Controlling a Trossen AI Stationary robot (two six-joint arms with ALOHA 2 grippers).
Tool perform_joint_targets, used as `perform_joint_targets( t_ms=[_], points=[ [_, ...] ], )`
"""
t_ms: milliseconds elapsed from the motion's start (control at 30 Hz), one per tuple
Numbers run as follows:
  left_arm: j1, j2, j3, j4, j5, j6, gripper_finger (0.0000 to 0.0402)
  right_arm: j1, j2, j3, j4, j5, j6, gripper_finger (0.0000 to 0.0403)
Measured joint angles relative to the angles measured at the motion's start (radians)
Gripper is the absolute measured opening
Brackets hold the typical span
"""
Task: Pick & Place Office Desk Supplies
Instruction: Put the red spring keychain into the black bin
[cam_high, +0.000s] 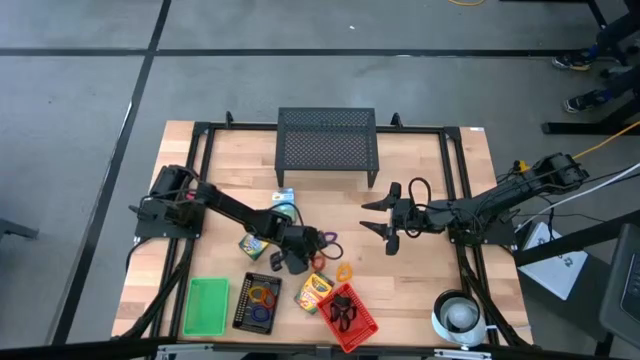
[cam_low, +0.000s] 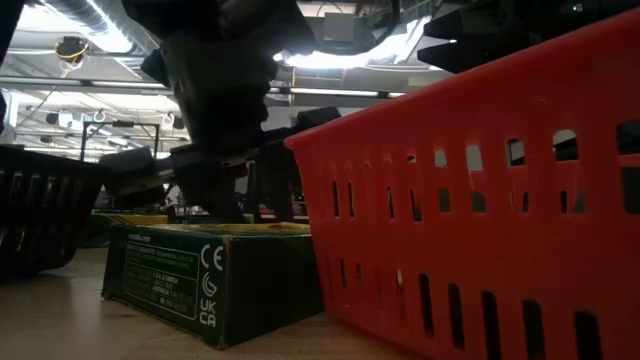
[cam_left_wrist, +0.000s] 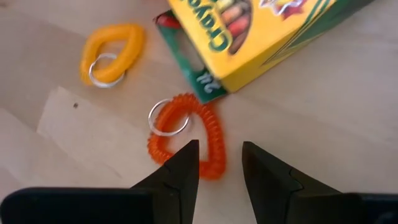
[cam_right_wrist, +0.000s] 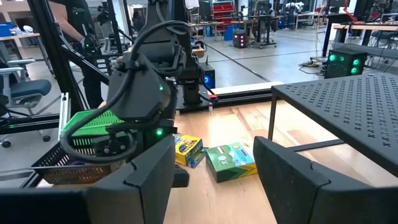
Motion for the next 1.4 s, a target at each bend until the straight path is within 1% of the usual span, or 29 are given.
perform_joint_targets(
  t_ms=[233, 367, 433, 533, 700, 867, 1000, 1133, 1267, 1400],
  points=[
    [0.029, 0.000, 0.000, 0.006, -0.003, -0.022, 0.0120, 0.000, 0.000, 0.000, 0.000, 0.000, 0.001, 0.0219],
    [0.022, 0.001, -0.001, 0.000, 0.048, -0.027, 0.0120, 0.000, 0.000, 0.000, 0.000, 0.000, 0.002, 0.0219],
    [0.014, 0.011, -0.001, 0.004, 0.052, -0.026, 0.0117, 0.000, 0.000, 0.000, 0.000, 0.000, 0.002, 0.0219],
    [0.010, 0.023, 0.002, -0.012, 0.047, -0.026, 0.0100, 0.000, 0.000, 0.000, 0.001, 0.000, 0.004, 0.0219],
    [0.023, 0.038, 0.002, -0.038, 0.065, -0.049, 0.0056, 0.000, 0.000, 0.000, 0.001, 0.000, 0.008, 0.0219],
    [0.035, 0.038, 0.002, -0.069, 0.051, -0.088, 0.0013, 0.000, 0.000, 0.000, 0.001, 0.000, 0.008, 0.0219],
    [0.037, 0.038, 0.001, -0.076, 0.048, -0.105, 0.0008, 0.000, 0.000, 0.000, 0.001, 0.000, 0.008, 0.0219],
    [0.037, 0.006, 0.000, -0.079, 0.027, -0.121, 0.0007, 0.000, 0.000, 0.000, 0.001, 0.000, 0.008, 0.0219],
    [0.038, -0.064, -0.007, -0.181, -0.006, -0.135, 0.0005, 0.000, 0.000, 0.000, 0.000, 0.000, 0.008, 0.0219],
    [0.040, -0.169, -0.004, -0.299, -0.037, -0.176, 0.0005, 0.000, 0.000, 0.000, 0.000, 0.000, 0.008, 0.0219]
  ],
)
